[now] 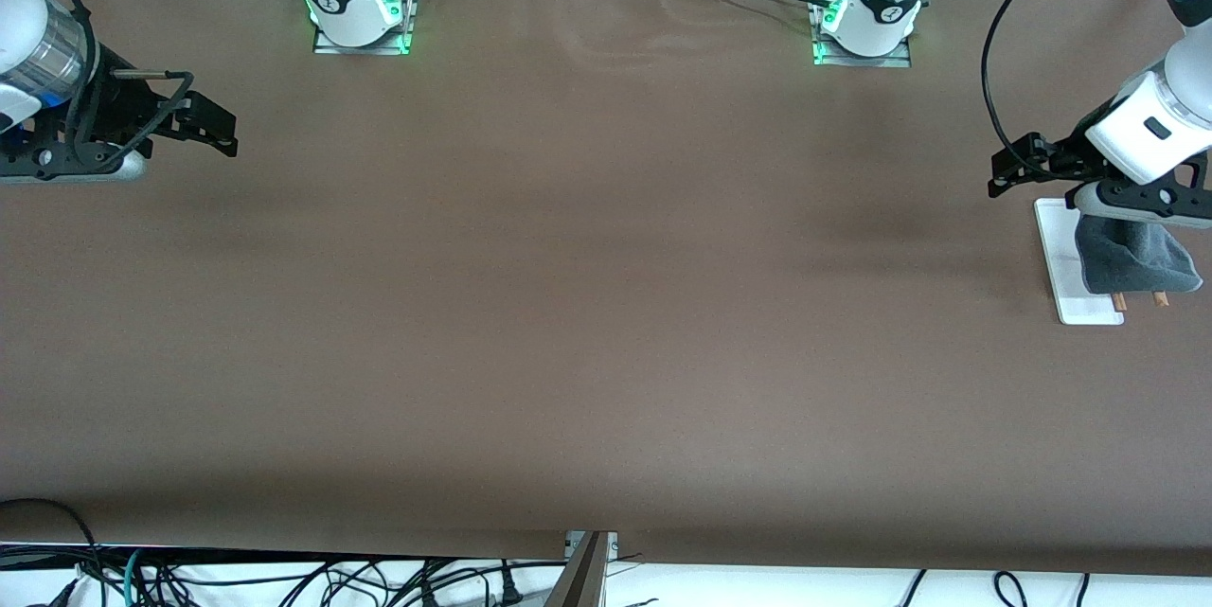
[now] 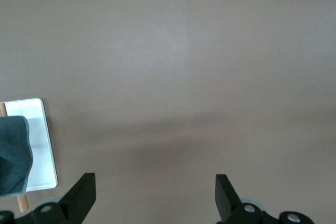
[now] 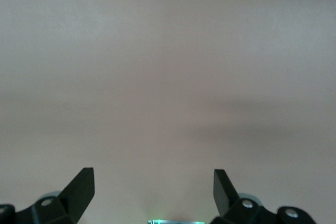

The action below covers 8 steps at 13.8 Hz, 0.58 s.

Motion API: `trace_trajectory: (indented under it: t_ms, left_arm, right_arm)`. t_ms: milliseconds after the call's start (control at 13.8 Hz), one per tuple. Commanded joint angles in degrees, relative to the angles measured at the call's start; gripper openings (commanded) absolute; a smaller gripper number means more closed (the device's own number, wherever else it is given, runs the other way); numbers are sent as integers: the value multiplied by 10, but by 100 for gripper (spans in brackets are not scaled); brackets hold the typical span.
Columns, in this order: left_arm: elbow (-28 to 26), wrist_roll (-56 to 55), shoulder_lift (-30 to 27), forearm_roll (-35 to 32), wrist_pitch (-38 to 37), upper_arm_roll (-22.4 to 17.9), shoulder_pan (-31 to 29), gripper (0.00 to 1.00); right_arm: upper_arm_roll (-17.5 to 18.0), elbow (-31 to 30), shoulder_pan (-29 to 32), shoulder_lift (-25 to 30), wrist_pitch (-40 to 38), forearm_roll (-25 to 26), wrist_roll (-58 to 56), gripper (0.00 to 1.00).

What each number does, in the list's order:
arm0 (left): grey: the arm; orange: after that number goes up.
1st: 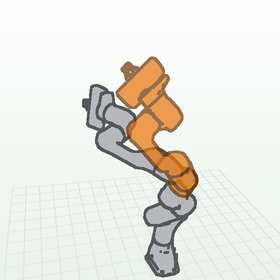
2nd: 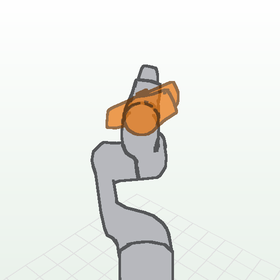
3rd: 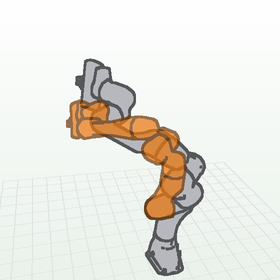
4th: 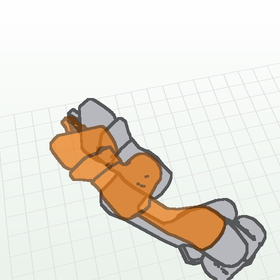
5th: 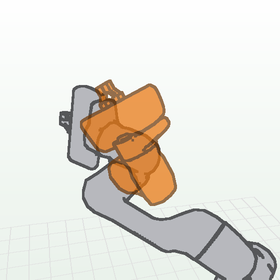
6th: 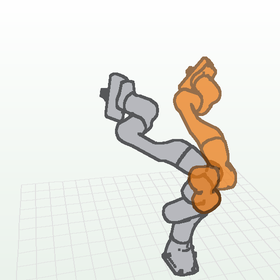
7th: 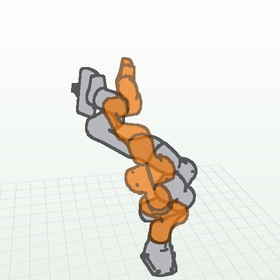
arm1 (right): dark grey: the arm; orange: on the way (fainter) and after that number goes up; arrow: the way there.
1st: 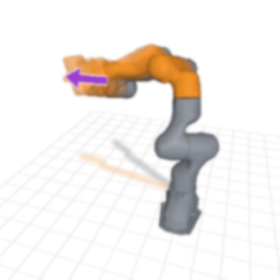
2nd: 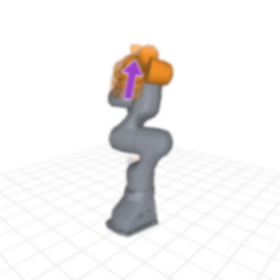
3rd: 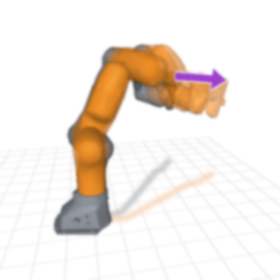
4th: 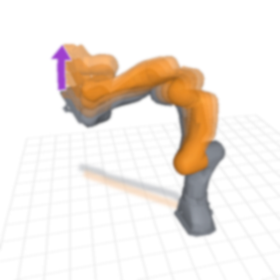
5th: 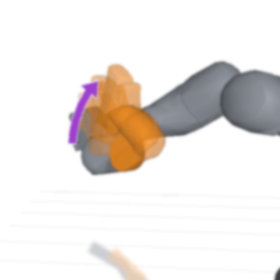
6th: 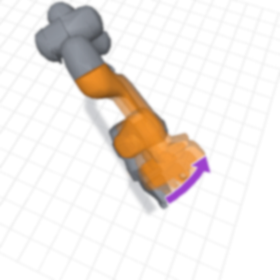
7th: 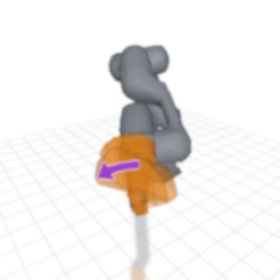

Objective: Pass towel and hang on rack

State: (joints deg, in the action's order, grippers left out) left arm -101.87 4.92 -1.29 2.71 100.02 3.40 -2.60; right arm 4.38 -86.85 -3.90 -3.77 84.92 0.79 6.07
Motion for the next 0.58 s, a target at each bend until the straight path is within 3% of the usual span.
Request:
trace_trajectory:
  t_ms: [0, 507]
  left_arm:
    - [-25, -28, -23, 5, 18, -8, 14, 100]
    - [-25, -43, -27, -40, 18, -9, 38, 100]
  right_arm:
    - [-2, -48, 1, 35, 22, -2, -8, 100]
    - [-3, -50, 1, 33, 23, -3, -9, 100]
